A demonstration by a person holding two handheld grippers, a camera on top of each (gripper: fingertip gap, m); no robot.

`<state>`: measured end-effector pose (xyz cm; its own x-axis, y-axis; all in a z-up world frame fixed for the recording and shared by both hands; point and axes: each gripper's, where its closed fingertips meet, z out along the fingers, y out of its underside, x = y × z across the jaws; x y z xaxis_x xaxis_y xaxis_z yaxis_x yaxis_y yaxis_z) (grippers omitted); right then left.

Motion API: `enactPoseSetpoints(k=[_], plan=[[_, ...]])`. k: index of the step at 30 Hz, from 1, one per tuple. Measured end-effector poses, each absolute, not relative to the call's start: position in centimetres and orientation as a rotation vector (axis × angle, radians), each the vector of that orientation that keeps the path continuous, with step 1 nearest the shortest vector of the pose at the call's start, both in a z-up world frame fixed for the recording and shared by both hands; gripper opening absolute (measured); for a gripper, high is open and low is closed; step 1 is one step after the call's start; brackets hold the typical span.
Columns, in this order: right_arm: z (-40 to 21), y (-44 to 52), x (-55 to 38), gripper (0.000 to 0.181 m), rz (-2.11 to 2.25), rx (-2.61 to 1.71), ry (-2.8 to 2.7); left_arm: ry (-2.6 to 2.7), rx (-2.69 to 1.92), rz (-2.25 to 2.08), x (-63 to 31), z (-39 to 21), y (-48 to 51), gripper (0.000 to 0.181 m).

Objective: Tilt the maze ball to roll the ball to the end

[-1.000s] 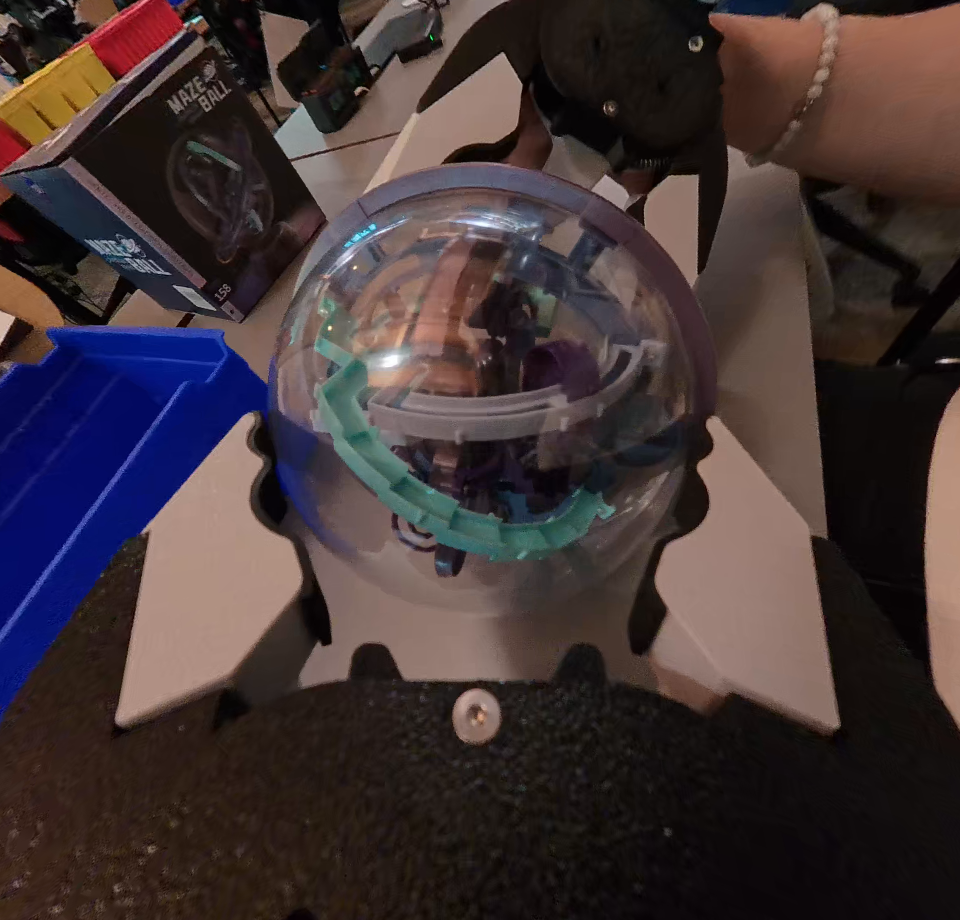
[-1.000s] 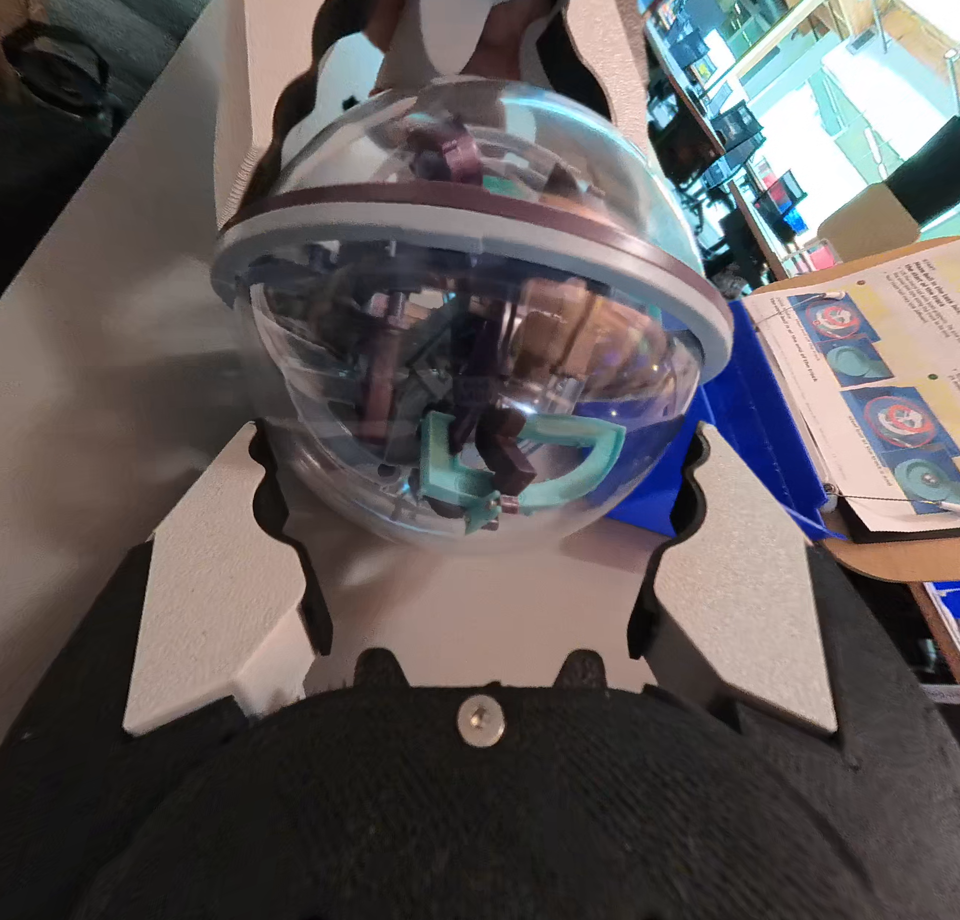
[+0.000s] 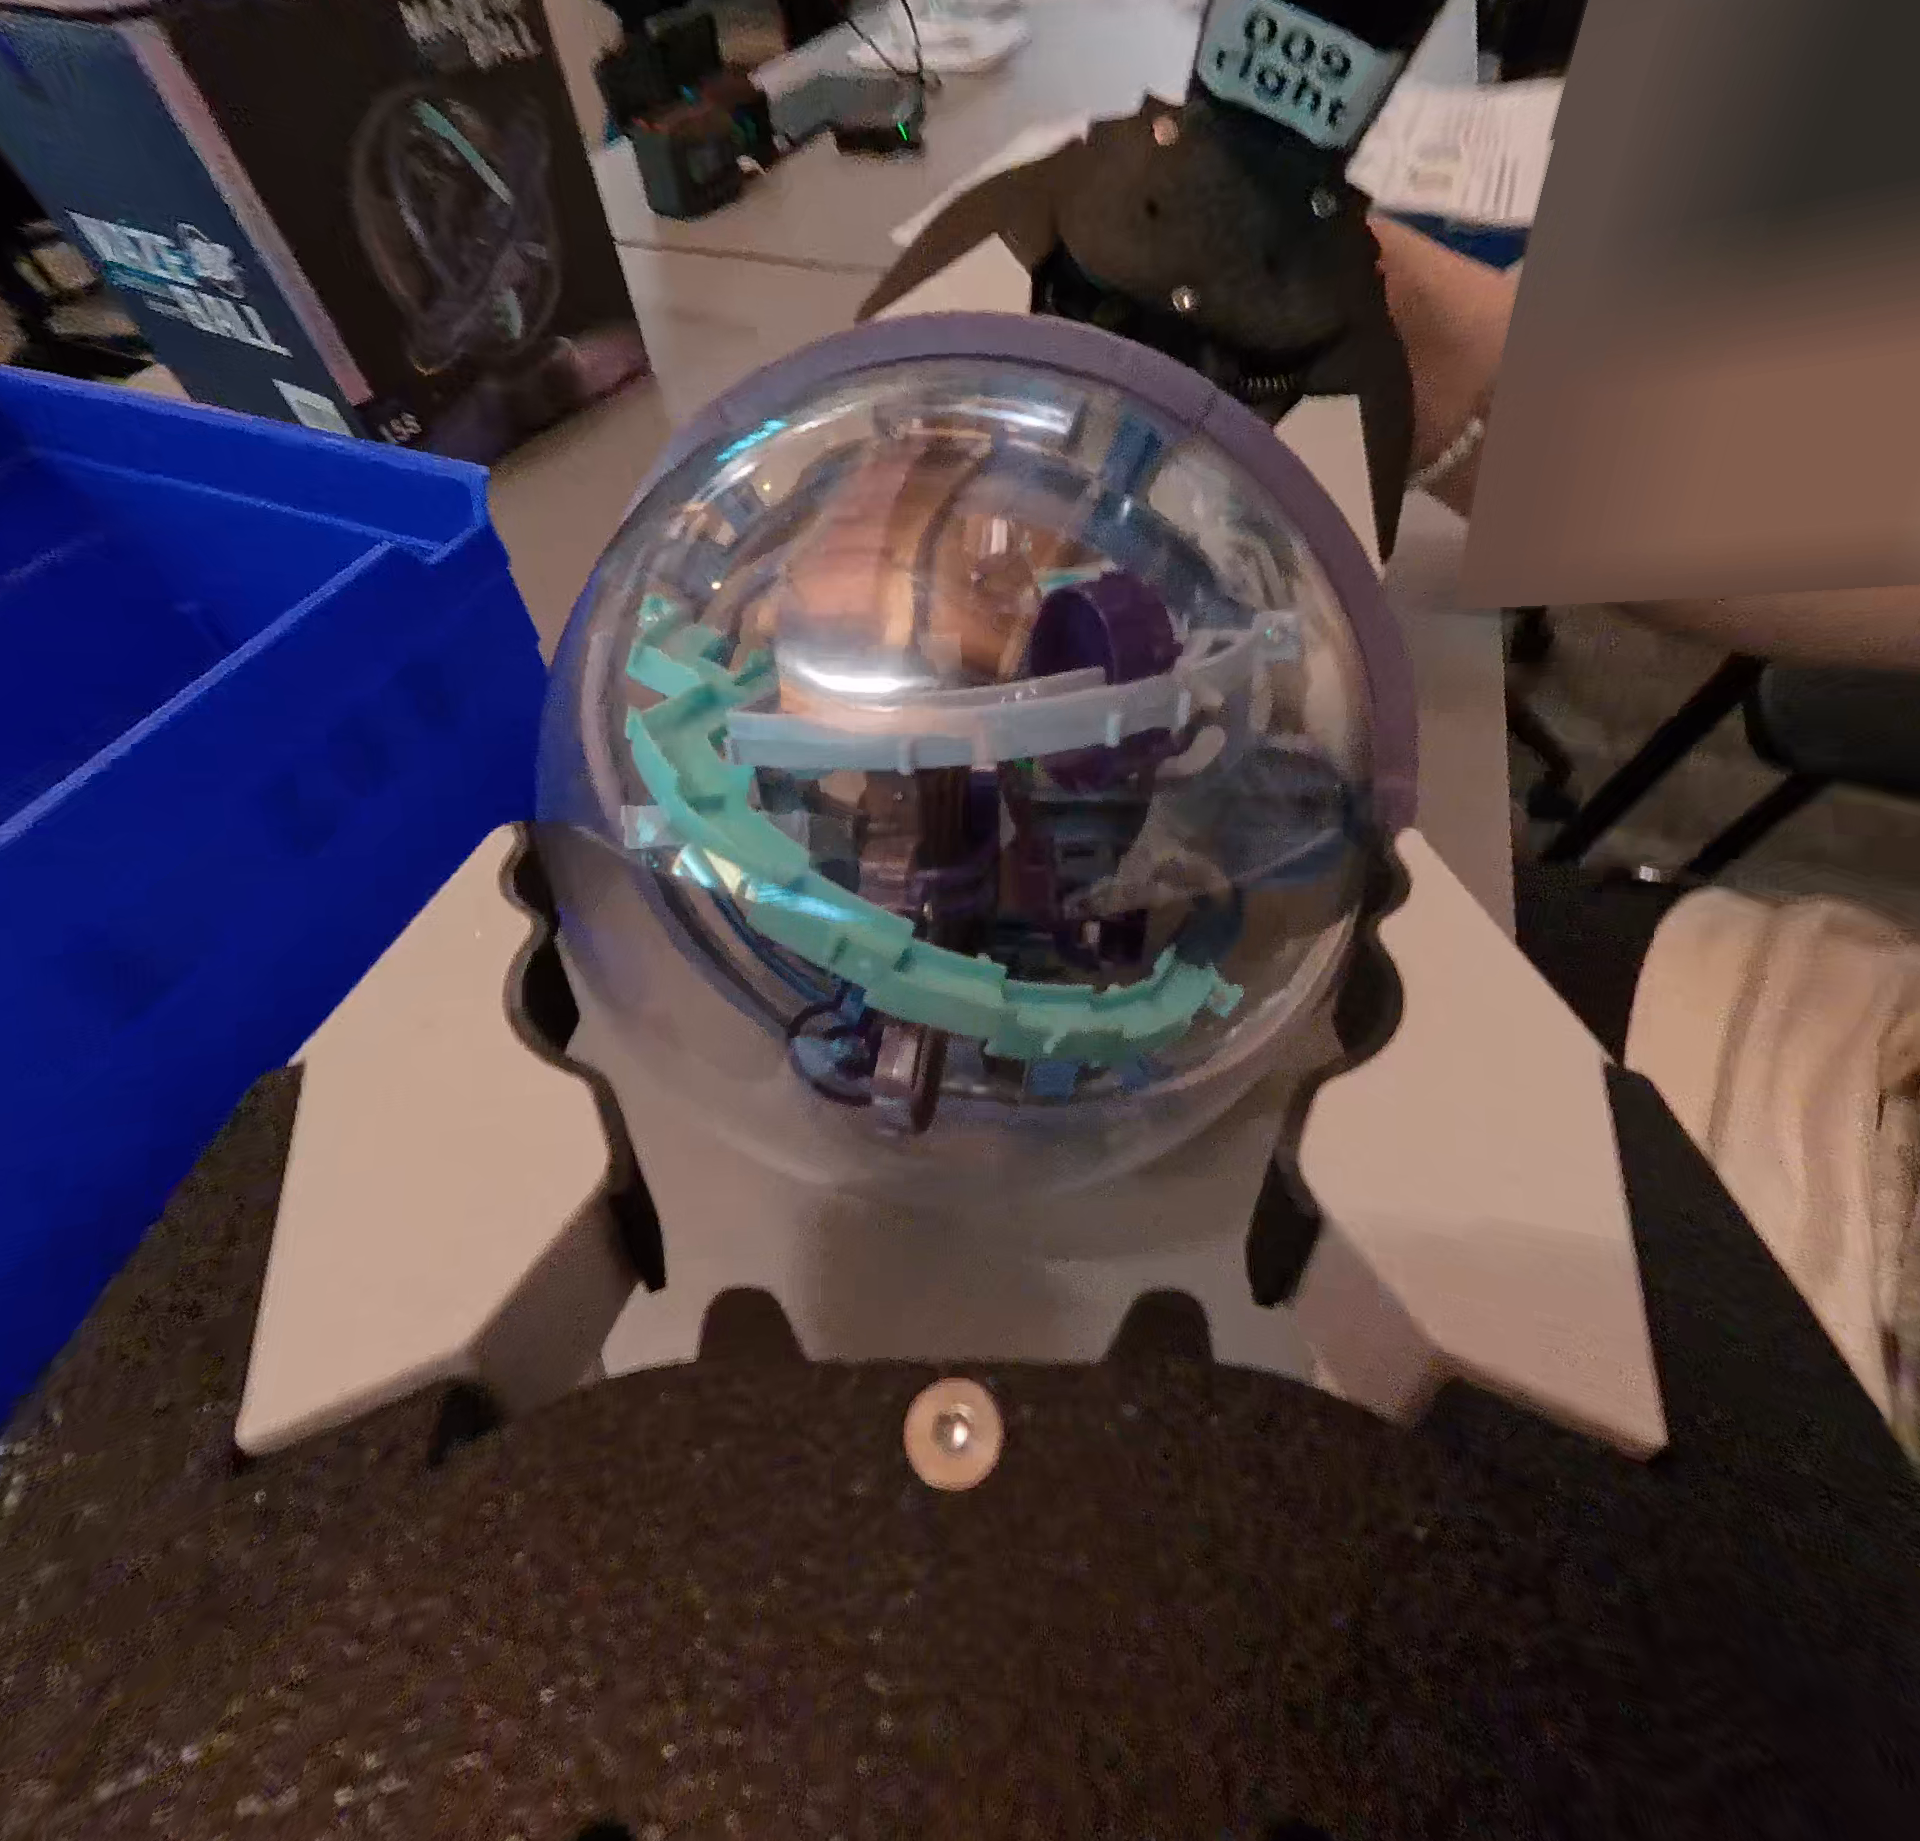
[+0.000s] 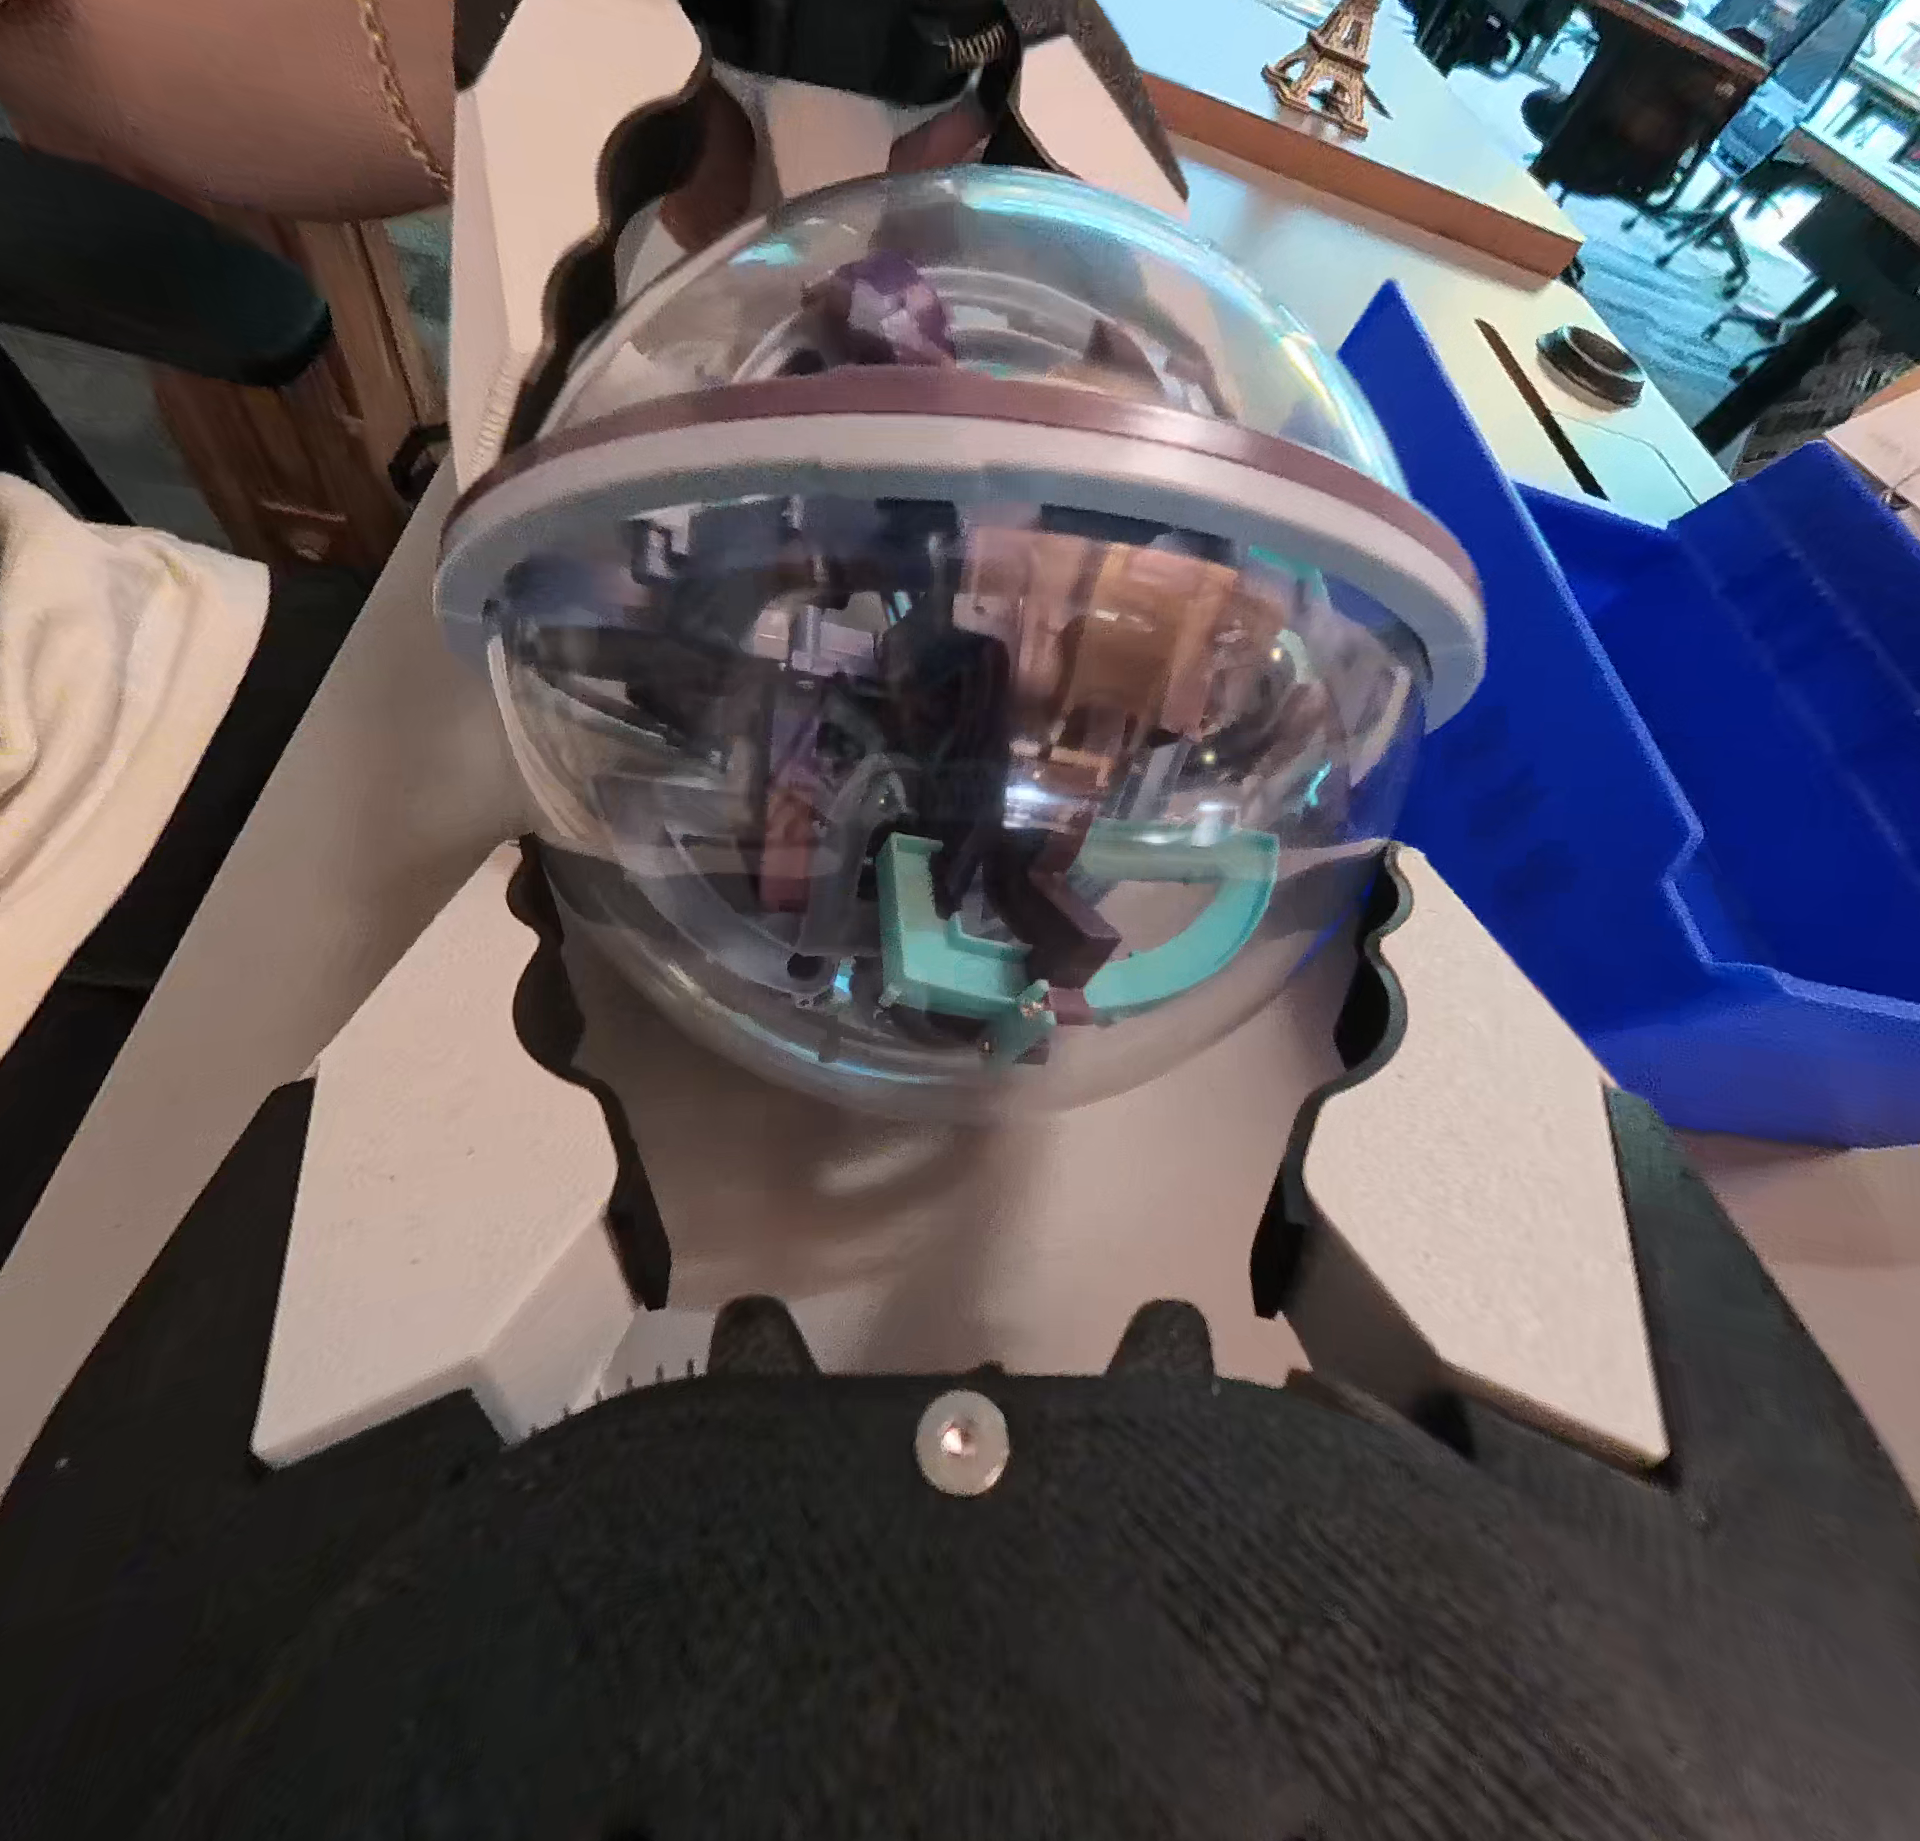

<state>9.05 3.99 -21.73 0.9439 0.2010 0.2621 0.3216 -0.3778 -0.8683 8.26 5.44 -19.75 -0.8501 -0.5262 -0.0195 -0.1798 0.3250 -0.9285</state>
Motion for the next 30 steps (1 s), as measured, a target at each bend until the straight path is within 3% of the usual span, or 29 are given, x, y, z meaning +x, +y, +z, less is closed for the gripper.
enactPoseSetpoints(k=[8, 14, 18, 30], plan=[[-21.8, 3.6, 9.2, 0.147, -0.141, -1.953, -0.341, 2.436, -0.079, -1.21, 8.2, -16.9, 5.6, 0.136], [-22.2, 3.5, 9.8, 0.15, -0.21, -1.923, -0.276, 2.636, 0.071, -0.863, 9.5, -21.0, 6.1, 0.148], [-23.2, 3.4, 10.2, 0.157, -0.282, -1.951, -0.288, 2.608, 0.005, -1.012, 9.5, -21.1, 4.6, 0.152], [-22.5, 3.1, 9.3, 0.156, -0.15, -2.072, -0.509, 2.359, -0.284, -1.349, 8.4, -20.8, 4.2, 0.152]])
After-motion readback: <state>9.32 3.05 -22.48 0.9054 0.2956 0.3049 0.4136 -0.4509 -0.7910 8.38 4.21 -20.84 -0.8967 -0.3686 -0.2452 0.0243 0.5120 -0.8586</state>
